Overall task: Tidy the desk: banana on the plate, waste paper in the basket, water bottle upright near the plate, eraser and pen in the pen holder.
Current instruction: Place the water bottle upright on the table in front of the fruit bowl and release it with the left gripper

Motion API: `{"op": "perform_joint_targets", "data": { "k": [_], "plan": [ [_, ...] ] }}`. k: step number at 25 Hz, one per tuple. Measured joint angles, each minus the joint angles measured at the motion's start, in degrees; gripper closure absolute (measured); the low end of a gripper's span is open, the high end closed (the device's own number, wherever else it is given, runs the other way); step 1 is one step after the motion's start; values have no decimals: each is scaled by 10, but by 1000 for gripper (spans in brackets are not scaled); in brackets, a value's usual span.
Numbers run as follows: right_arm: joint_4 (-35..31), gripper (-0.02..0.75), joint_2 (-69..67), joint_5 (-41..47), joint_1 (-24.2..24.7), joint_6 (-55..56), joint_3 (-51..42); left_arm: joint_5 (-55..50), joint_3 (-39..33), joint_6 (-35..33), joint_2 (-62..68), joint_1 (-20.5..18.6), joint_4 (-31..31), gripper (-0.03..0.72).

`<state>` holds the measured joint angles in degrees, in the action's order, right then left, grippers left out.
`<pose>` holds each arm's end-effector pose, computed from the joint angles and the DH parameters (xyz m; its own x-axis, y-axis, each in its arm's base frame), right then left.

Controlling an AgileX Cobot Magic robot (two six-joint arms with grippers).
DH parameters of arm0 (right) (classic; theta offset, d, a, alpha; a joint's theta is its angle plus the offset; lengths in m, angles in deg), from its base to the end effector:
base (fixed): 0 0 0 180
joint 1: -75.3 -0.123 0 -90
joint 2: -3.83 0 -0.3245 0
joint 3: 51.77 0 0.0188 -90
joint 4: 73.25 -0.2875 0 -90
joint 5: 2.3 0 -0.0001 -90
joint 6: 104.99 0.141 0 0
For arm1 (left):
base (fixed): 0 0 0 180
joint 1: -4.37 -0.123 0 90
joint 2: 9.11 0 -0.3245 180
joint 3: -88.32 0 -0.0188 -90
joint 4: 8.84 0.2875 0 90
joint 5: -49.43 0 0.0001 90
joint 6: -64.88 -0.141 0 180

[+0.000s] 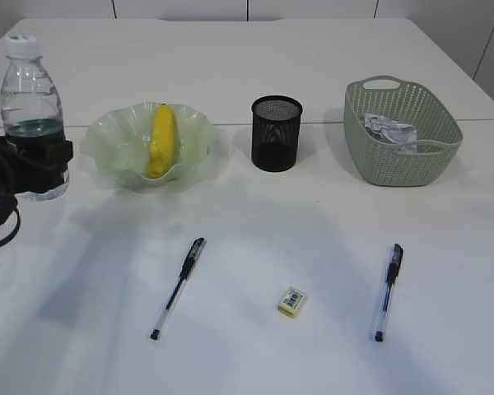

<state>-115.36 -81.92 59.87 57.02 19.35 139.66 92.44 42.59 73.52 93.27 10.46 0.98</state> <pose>0.2928 0.1848 0.4711 -0.1271 -0.5011 -0.8560 -0.9036 0.4145 -0.1085 0.3685 -0.0558 0.1682 -0.2714 0.0041 -0.9625 0.2101 0.9761 -0.0551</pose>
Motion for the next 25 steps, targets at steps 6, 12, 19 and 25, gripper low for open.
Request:
{"op": "perform_joint_targets", "data": {
  "k": [6,12,19,25],
  "plan": [
    [2,330,3,1,0,12,0,47,-11,10,36,0,24,249],
    [2,330,5,1,0,15,0,95,-16,18,74,0,38,249],
    [2,330,5,1,0,18,0,175,-16,23,131,0,47,249],
    [5,330,5,2,0,32,0,188,-16,23,171,0,57,249]
  ]
}}
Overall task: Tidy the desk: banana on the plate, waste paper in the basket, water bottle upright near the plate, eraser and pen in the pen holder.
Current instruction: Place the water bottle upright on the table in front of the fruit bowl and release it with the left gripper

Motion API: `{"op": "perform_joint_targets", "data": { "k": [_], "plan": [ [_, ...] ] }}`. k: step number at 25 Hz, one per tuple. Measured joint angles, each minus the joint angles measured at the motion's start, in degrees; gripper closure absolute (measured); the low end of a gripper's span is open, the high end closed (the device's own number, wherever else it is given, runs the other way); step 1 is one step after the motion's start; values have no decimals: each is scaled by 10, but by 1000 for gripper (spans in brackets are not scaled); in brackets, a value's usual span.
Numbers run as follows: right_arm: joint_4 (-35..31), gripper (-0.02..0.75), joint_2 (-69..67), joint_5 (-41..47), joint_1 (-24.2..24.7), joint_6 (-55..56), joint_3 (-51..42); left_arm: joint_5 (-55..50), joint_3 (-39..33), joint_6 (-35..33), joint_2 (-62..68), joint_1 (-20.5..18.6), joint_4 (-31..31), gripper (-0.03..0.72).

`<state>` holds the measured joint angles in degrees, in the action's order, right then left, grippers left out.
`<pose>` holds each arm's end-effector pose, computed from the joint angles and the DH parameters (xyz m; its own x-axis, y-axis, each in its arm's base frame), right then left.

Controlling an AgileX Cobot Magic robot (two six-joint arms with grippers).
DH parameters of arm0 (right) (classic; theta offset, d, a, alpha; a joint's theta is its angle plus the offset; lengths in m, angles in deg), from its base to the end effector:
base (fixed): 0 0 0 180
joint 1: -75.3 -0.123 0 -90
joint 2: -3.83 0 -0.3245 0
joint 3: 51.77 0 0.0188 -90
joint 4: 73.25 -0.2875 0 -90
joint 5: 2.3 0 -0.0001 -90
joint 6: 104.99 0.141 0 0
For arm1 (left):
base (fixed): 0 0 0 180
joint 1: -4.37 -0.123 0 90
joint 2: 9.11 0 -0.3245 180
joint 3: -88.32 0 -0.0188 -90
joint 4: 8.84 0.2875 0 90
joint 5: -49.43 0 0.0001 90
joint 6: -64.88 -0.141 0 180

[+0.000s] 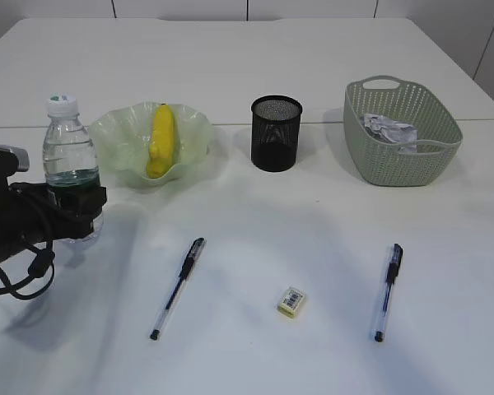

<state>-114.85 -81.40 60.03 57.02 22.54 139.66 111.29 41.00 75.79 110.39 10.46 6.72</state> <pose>0.2899 0.1831 0.4732 -0.1693 -0.4827 -0.8593 -0.8942 0.4419 -0.0720 0.3698 -0.0730 0.0923 -0.2909 -0.0274 -0.9564 0.3125 0.9420 -0.1220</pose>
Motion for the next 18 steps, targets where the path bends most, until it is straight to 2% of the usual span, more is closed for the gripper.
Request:
{"op": "perform_joint_targets", "data": {
  "k": [8,18],
  "plan": [
    [106,330,4,-29,0,89,-16,2,0,0,19,0,3,249],
    [140,330,37,-128,0,126,-130,5,0,1,24,0,3,249]
  ]
}}
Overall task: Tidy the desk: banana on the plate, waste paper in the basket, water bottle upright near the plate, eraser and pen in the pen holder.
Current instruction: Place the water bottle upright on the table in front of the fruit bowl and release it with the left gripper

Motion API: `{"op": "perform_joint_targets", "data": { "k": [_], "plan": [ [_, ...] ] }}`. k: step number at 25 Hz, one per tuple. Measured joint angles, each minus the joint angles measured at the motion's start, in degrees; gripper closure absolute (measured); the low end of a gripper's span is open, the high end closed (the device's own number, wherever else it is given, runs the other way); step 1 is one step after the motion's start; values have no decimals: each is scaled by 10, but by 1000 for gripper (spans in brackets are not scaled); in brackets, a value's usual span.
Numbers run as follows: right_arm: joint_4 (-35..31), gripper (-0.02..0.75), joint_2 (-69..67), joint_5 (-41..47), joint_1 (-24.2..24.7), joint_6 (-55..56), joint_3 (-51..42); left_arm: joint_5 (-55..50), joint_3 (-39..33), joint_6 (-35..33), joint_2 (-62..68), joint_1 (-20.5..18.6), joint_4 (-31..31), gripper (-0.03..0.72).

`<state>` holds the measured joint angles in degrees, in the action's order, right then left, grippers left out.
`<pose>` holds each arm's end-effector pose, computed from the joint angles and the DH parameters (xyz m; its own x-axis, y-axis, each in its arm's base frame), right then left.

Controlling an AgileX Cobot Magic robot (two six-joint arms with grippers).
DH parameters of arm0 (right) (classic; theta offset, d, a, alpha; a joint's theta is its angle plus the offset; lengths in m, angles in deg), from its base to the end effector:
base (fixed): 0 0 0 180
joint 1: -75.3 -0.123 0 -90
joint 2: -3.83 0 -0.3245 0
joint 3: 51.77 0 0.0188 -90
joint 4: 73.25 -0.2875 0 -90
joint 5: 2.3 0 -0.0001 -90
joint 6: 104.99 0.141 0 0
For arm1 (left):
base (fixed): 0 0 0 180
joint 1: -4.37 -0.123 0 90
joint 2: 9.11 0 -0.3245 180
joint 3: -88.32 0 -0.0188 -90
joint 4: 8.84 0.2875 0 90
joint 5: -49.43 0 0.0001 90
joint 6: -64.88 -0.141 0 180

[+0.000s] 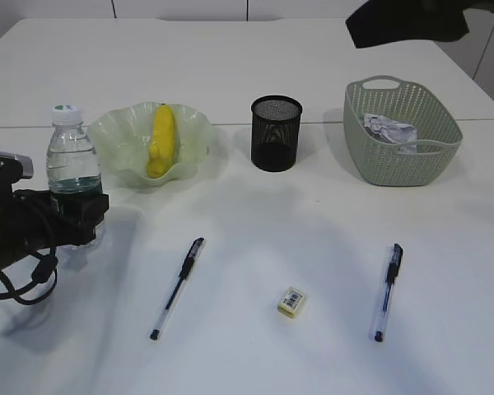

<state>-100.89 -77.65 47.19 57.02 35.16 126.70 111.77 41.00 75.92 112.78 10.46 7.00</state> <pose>0.3048 0.1531 0.4144 -0.3592 -0.4728 -0.8046 -0.7316 0.6780 -0.0718 0.3682 -0.0736 0.0777 -0.3237 -0.0257 -0.9458 0.3125 0.9406 -0.1325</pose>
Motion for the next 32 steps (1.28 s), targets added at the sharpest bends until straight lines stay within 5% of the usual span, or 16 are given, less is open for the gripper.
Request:
{"op": "perform_joint_targets", "data": {
  "k": [32],
  "plan": [
    [24,330,17,-6,0,34,-12,9,51,0,52,0,14,221]
  ]
}}
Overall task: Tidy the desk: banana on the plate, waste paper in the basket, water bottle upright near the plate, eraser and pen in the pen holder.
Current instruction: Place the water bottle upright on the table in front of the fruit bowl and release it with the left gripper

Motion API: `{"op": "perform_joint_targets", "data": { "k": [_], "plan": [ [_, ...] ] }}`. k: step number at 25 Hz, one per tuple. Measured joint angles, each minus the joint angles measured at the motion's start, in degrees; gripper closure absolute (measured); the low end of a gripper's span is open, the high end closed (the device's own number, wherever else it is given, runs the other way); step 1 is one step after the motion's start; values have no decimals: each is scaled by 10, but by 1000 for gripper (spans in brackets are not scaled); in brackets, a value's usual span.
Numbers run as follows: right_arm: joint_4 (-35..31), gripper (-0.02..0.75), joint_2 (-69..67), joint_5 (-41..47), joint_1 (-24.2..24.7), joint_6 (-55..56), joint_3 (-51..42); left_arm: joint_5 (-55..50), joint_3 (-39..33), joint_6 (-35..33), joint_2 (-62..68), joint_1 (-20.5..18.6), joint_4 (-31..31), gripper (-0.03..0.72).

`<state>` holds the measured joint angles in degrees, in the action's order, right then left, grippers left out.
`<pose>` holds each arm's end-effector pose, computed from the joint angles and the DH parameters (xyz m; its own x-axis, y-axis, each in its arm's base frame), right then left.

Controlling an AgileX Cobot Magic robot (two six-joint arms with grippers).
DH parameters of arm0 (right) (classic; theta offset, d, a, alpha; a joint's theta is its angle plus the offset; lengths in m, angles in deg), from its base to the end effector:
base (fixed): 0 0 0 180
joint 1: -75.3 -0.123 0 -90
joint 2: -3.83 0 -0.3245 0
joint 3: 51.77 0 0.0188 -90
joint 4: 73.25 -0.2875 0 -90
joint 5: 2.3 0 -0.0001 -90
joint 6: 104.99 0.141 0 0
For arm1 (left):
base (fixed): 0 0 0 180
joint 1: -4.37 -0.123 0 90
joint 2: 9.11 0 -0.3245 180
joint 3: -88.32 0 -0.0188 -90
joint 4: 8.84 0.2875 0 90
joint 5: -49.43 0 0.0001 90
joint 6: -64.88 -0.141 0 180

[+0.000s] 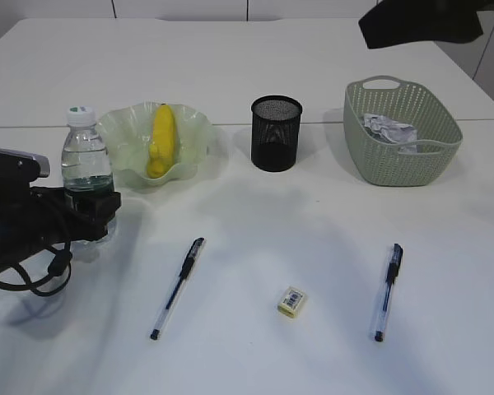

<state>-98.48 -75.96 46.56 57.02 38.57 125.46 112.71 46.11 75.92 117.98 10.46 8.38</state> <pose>0.2986 0.1464 0.4149 -0.3827 -0.4547 -0.8043 -0.7004 0.7105 -0.0684 0.3913 -0.0792 0.0628 -0.3109 -0.0194 -0.9502 0.3373 0.9325 -0.1294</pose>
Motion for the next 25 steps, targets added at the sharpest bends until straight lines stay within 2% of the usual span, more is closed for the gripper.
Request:
{"op": "perform_joint_targets", "data": {
  "k": [25],
  "plan": [
    [0,330,1,4,0,1,0,22,-16,0,7,0,2,121]
  ]
}}
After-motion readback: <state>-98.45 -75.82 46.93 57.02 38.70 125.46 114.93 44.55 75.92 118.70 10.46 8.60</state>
